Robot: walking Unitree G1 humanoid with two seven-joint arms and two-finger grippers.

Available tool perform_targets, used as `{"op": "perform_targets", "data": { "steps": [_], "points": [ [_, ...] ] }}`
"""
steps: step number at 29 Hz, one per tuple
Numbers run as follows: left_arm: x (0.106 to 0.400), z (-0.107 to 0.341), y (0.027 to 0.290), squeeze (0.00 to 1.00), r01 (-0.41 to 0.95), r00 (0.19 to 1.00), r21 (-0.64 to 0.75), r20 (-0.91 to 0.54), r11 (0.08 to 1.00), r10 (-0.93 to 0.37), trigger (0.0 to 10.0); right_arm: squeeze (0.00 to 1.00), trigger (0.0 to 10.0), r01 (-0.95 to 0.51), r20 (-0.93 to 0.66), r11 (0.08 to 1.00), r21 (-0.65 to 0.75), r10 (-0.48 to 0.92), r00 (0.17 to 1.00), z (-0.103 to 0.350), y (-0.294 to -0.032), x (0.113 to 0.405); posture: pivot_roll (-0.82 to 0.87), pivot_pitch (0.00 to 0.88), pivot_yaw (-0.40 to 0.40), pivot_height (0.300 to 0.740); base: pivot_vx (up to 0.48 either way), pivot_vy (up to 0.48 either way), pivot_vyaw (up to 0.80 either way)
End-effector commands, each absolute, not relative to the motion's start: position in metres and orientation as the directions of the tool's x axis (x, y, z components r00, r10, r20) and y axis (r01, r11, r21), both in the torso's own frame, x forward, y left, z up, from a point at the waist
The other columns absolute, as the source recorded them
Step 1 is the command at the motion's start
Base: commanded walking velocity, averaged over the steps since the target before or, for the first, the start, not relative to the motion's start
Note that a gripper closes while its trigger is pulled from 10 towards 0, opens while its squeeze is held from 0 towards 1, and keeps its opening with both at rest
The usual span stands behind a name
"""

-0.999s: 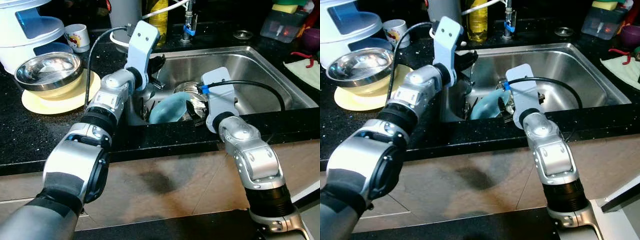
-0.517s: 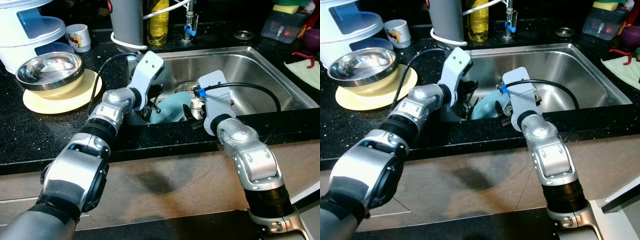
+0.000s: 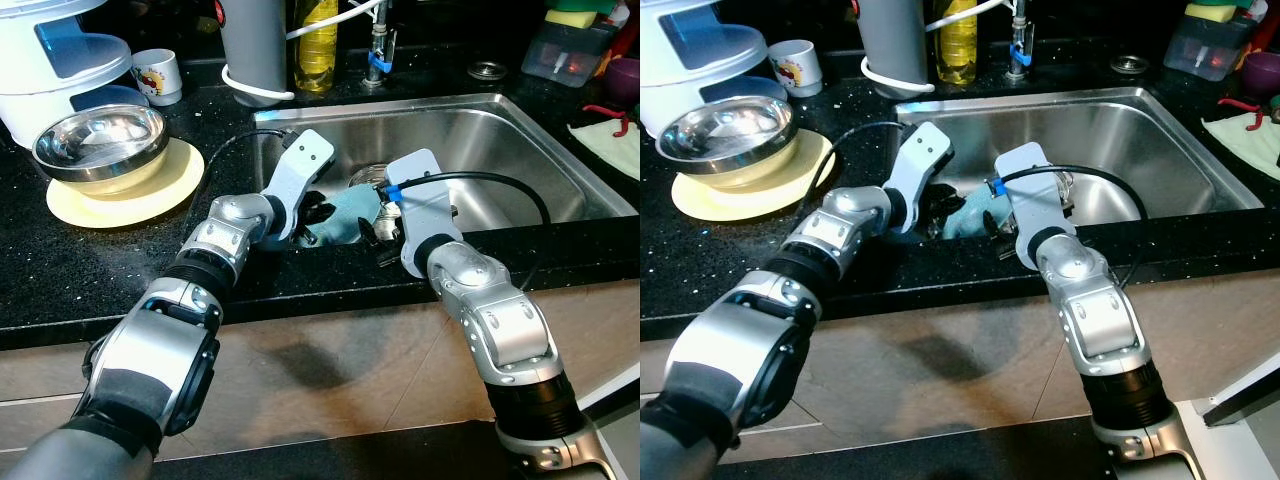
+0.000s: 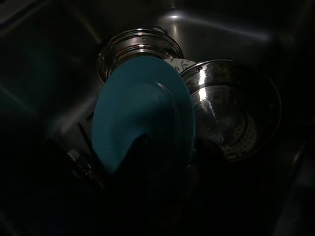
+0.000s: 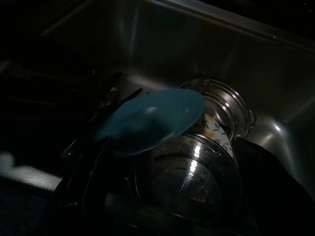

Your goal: Kitchen organization

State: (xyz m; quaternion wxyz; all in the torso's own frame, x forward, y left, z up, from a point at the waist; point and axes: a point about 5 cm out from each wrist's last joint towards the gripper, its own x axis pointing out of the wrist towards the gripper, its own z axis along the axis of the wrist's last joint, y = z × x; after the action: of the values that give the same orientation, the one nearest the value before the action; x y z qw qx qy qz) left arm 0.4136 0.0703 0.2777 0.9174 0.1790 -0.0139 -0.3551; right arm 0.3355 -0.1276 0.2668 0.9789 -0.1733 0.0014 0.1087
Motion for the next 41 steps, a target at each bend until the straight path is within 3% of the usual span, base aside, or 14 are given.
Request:
{"op": "perform_targets", "data": {
  "steps": [1,5,11,13,15,18,21,23,28,37,38,39,40,41],
  "points": [
    [0.414,0.285,0.078,0.00,0.625,0.765,0.316,-0.065,0.714,-0.640,10.0,0.00,10.0,-0.236,-0.082,0.910,-0.341,0.221,0.972,0.257,-0.126,0.334,-0.07,0.210,0.039,0.740,0.000,0.000,0.00],
    [0.415,0.293,0.085,0.00,0.604,0.778,0.296,-0.022,0.740,-0.627,10.0,0.00,10.0,-0.235,-0.079,0.912,-0.338,0.221,0.972,0.257,-0.126,0.334,-0.06,0.209,0.035,0.740,0.000,0.000,0.00],
    [0.406,0.361,0.145,0.00,0.375,0.867,0.270,0.238,0.887,-0.439,10.0,0.00,10.0,-0.231,-0.036,0.929,-0.290,0.231,0.972,0.263,-0.122,0.335,-0.05,0.206,0.036,0.740,0.000,0.000,0.00],
    [0.406,0.361,0.145,0.00,0.375,0.867,0.270,0.238,0.887,-0.439,10.0,0.00,10.0,-0.231,-0.036,0.929,-0.290,0.231,0.972,0.263,-0.122,0.335,-0.05,0.206,0.036,0.740,0.000,0.000,0.00],
    [0.403,0.376,0.184,0.00,0.236,0.912,0.314,0.256,0.920,-0.321,10.0,0.00,10.0,-0.248,-0.029,0.929,-0.275,0.250,0.968,0.263,-0.117,0.335,-0.03,0.194,0.030,0.740,0.000,0.000,0.00],
    [0.401,0.379,0.202,0.00,0.171,0.932,0.327,0.251,0.929,-0.260,10.0,0.00,10.0,-0.258,-0.026,0.927,-0.271,0.261,0.965,0.263,-0.113,0.336,-0.03,0.189,0.036,0.740,0.000,0.000,0.00],
    [0.393,0.391,0.241,0.00,0.007,0.960,0.303,0.265,0.953,-0.091,10.0,0.00,10.0,-0.270,-0.014,0.926,-0.263,0.276,0.961,0.265,-0.109,0.335,-0.02,0.184,0.044,0.740,0.000,0.000,0.00],
    [0.382,0.401,0.274,0.00,-0.149,0.959,0.285,0.274,0.947,0.069,10.0,0.00,10.0,-0.270,-0.008,0.928,-0.258,0.278,0.961,0.266,-0.108,0.334,-0.02,0.184,0.048,0.740,0.000,0.000,0.00],
    [0.359,0.414,0.319,0.00,-0.346,0.930,0.359,0.250,0.867,0.268,10.0,0.00,10.0,-0.276,-0.008,0.930,-0.243,0.282,0.959,0.264,-0.109,0.332,-0.01,0.181,0.048,0.740,0.000,0.000,0.00],
    [0.335,0.416,0.360,0.00,-0.429,0.903,0.347,0.132,0.834,0.409,10.0,0.00,10.0,-0.293,-0.003,0.928,-0.231,0.300,0.954,0.264,-0.105,0.333,0.00,0.178,0.050,0.740,0.000,0.000,0.00],
    [0.333,0.411,0.366,0.20,-0.426,0.903,0.354,0.101,0.833,0.419,10.0,0.00,10.0,-0.297,-0.002,0.927,-0.230,0.305,0.952,0.264,-0.104,0.333,0.00,0.178,0.050,0.740,0.000,0.000,0.00],
    [0.331,0.408,0.370,0.20,-0.426,0.901,0.360,0.081,0.830,0.426,10.0,0.00,10.0,-0.300,-0.002,0.926,-0.229,0.307,0.952,0.264,-0.104,0.333,0.01,0.181,0.044,0.740,0.000,0.000,0.00],
    [0.330,0.402,0.374,1.00,-0.425,0.899,0.354,0.058,0.833,0.434,10.0,0.00,10.0,-0.304,-0.004,0.925,-0.229,0.311,0.950,0.263,-0.103,0.333,0.01,0.181,0.044,0.740,0.000,0.000,0.00],
    [0.330,0.402,0.374,1.00,-0.425,0.899,0.354,0.058,0.833,0.434,10.0,0.00,10.0,-0.304,-0.004,0.925,-0.229,0.311,0.950,0.263,-0.103,0.333,0.01,0.181,0.044,0.740,0.000,0.000,0.00]
  ]
}}
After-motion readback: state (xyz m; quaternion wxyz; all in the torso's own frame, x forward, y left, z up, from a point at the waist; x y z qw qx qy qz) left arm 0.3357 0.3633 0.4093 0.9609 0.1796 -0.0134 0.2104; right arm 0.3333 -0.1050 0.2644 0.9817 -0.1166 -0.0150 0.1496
